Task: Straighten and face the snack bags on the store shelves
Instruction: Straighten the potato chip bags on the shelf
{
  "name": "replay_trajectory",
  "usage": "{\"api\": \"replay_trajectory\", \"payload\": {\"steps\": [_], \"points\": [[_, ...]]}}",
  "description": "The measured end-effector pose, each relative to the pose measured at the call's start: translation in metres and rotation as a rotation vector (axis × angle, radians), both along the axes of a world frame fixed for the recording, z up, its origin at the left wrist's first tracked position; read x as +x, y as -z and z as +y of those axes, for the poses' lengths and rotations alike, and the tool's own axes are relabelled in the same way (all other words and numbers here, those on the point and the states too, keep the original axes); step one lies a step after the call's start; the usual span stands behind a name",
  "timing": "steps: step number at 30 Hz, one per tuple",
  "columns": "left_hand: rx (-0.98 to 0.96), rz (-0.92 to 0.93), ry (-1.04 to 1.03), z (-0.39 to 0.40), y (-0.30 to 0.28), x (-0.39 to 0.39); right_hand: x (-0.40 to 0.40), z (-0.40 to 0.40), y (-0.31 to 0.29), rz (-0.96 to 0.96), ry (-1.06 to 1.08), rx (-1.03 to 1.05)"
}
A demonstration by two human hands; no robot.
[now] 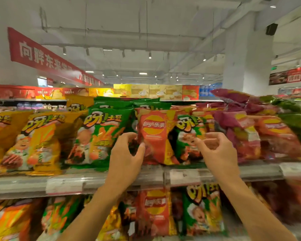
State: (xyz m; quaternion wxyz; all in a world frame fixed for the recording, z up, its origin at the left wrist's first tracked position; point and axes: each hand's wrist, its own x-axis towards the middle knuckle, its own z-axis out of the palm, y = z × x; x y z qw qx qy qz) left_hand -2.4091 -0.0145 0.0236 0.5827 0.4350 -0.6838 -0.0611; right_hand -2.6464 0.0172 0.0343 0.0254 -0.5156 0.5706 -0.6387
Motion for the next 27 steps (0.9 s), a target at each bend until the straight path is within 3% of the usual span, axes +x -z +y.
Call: {"api": "replay_trajectory", "payload": {"steps": [5,11,14,20,27], "points": [[0.316,0.041,-0.019,-0.026,-0.010,-0.034,-0.059,-0.023,0.002,0.149,0.019,0.193],[0.640,0.167,0.086,-0.050,-0.025,-0.026,-0.065,-0.059,-0.013,0.179,-0.282,0.574],[0.716,0.114,0.128,-0.054,-0.029,-0.018,-0.066,-0.074,-0.020,0.176,-0.300,0.701],[0.728,0.164,0.178,-0.052,-0.026,-0.014,-0.062,-0.085,-0.013,0.129,-0.478,0.559],[0.604,0.342,0.204,-0.052,-0.020,-0.006,-0.051,-0.071,-0.018,0.311,-0.341,0.468]]}}
